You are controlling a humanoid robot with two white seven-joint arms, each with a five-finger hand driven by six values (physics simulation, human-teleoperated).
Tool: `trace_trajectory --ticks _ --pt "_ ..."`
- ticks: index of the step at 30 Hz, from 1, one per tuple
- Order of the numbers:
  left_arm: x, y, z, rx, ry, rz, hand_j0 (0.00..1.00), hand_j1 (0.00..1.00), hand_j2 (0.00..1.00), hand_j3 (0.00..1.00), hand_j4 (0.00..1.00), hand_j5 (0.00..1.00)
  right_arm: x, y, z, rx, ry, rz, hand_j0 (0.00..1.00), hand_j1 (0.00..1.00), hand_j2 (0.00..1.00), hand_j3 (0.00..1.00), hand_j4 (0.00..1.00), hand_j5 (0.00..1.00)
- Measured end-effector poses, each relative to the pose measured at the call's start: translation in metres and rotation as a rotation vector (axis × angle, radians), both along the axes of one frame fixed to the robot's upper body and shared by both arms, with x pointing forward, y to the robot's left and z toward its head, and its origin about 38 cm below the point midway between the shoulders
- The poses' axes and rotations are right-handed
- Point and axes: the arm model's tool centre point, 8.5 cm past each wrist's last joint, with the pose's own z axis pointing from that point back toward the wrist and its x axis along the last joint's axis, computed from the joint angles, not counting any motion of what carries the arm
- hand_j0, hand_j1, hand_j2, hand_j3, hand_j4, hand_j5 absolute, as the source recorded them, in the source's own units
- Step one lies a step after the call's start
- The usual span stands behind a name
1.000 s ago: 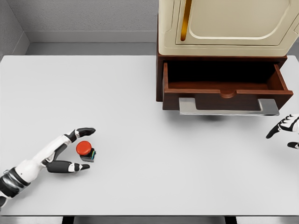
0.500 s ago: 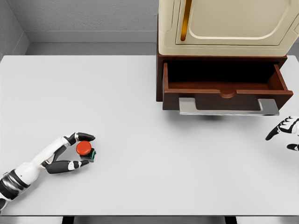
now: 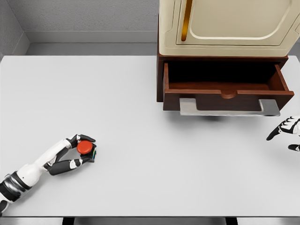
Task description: Put the switch into the drawer with left arm, and close the drawer with right arm
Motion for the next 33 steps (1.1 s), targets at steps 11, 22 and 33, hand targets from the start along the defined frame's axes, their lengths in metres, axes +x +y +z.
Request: trace_trajectory --ticks 11,22,33 --pt "0.032 -0.009 0.038 -0.014 -0.13 -0.021 0.44 0.44 0.44 0.44 0.44 0.44 0.0 0.0 0.001 0.0 -0.003 -0.001 0.67 0.67 0.67 0.67 0.67 0.67" --pt "0.053 -0.035 0.055 -0.033 -0.219 -0.053 0.42 0.42 0.42 0.42 0.42 0.42 0.001 -0.001 0.002 0.003 -0.008 -0.003 0.68 0.68 0.68 0.68 0.68 0.68" --pt "0.07 -0.054 0.073 -0.058 -0.292 -0.066 0.42 0.42 0.42 0.42 0.42 0.42 0.001 -0.001 0.003 0.002 -0.008 -0.002 0.68 0.68 0.68 0.68 0.68 0.68"
